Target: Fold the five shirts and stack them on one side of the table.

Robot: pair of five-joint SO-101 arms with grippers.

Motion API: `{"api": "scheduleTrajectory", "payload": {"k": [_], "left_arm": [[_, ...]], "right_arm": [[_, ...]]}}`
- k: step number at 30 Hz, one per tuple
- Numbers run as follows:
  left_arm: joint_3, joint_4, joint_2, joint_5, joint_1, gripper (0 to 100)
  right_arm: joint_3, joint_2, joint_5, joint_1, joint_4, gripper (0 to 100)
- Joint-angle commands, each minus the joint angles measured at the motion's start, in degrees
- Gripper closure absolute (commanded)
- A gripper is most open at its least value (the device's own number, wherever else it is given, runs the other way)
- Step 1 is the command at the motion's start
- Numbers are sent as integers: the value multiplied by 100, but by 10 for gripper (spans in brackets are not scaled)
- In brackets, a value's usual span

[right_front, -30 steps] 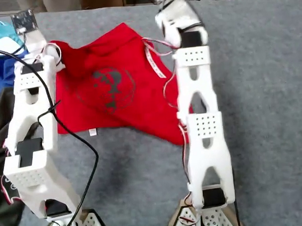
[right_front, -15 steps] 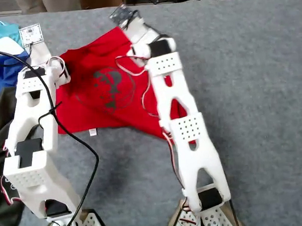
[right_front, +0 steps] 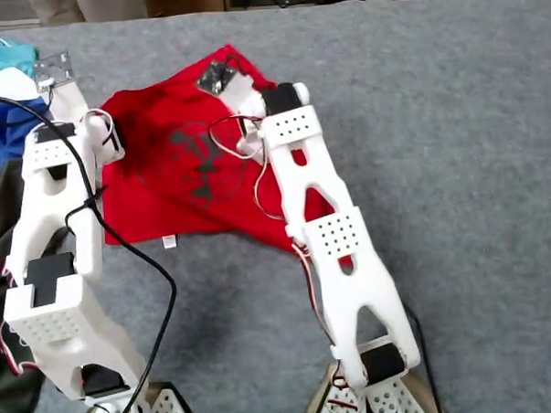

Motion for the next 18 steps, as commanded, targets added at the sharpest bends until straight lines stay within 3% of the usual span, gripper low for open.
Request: {"api": "scheduleTrajectory", "payload": {"k": [1, 11, 18], "left_arm": [[-686, 712, -119, -35, -18, 817], [-1477, 2505, -119, -1002, 35, 821], [-2092, 3895, -119, -1723, 35, 822]], "right_arm": [[-40, -110, 132, 312, 686, 994], [207, -189, 158, 1288, 1020, 994], [1868, -1095, 440, 1560, 1020, 994]]}}
